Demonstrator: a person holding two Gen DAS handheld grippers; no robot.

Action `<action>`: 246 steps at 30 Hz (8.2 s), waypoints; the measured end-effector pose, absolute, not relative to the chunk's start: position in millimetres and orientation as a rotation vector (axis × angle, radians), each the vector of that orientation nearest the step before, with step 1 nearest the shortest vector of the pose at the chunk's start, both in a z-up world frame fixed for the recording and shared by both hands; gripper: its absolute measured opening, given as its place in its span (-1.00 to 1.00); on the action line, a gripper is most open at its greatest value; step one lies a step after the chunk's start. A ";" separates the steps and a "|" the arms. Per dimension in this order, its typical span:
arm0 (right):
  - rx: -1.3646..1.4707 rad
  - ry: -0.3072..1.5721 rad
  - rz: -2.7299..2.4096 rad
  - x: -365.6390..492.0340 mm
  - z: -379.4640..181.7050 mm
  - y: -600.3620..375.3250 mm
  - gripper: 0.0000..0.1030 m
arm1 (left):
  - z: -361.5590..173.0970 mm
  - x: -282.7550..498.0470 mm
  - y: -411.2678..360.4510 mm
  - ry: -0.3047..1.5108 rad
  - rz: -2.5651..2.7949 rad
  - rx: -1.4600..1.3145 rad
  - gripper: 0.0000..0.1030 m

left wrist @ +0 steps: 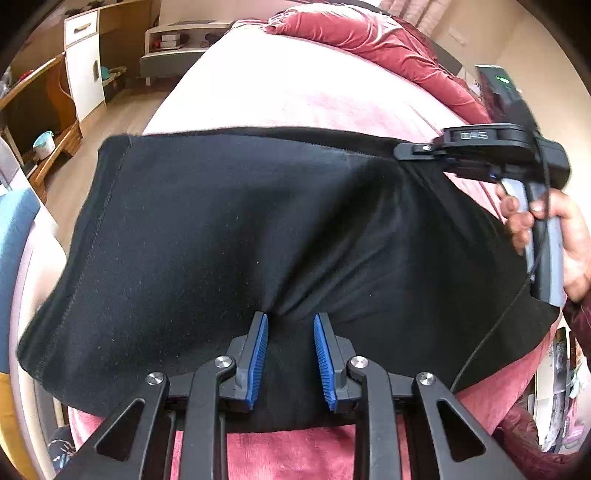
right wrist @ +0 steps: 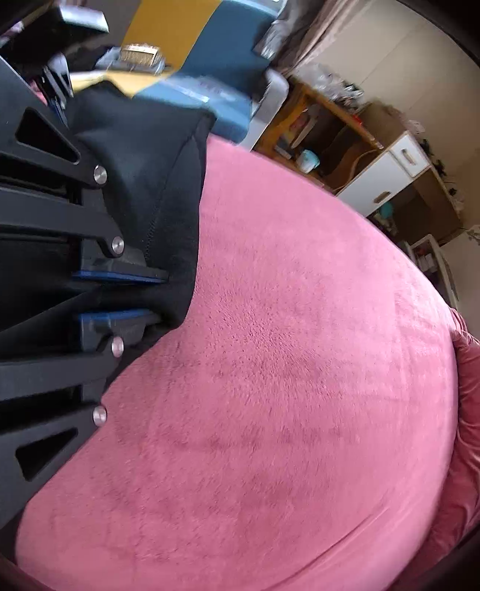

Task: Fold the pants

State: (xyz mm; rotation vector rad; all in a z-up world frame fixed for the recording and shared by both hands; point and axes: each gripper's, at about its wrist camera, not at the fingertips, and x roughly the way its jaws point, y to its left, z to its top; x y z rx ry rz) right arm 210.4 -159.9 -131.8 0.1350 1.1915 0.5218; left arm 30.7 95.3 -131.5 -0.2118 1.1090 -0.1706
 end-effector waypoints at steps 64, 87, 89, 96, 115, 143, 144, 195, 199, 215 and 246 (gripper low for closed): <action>1.063 0.661 -0.443 -81.4 -109.8 -671.3 -0.63 | -84.6 124.8 -13.3 1.079 -0.294 -0.115 -0.41; 0.477 0.907 0.241 9.9 -36.4 -406.5 -0.66 | -89.0 45.8 1.1 1.138 -0.472 -0.292 -0.41; 0.445 0.946 0.294 18.2 -45.4 -379.9 -0.66 | -91.3 43.3 4.6 1.147 -0.485 -0.325 -0.41; 0.307 1.095 0.390 26.0 -91.0 -299.2 -0.66 | -98.3 42.5 7.0 1.164 -0.522 -0.378 -0.41; 0.235 1.116 0.456 -4.9 -89.7 -293.4 0.06 | -103.8 86.9 -51.4 1.300 -0.673 -0.568 -0.06; 0.533 1.034 -0.053 -38.8 -117.3 -415.7 0.11 | -8.5 87.9 -110.9 1.058 -0.909 -0.541 -0.80; 0.523 1.036 -0.084 -37.3 -118.7 -416.8 0.10 | -9.4 86.8 -110.2 1.056 -0.901 -0.546 -0.80; 0.155 1.096 0.022 120.5 -127.2 -335.8 0.02 | -136.9 110.2 -76.6 1.189 -0.442 -0.365 -0.51; 0.113 1.077 0.009 116.6 -127.9 -330.5 0.03 | -124.6 98.4 -86.8 1.145 -0.402 -0.316 -0.51; 0.016 0.970 0.006 94.0 -86.3 -282.4 0.13 | -86.6 38.0 -18.0 1.047 -0.228 -0.286 -0.38; 0.082 1.054 0.300 20.2 -111.0 -196.8 0.32 | -99.7 -24.5 141.5 0.985 -0.019 -0.763 -0.29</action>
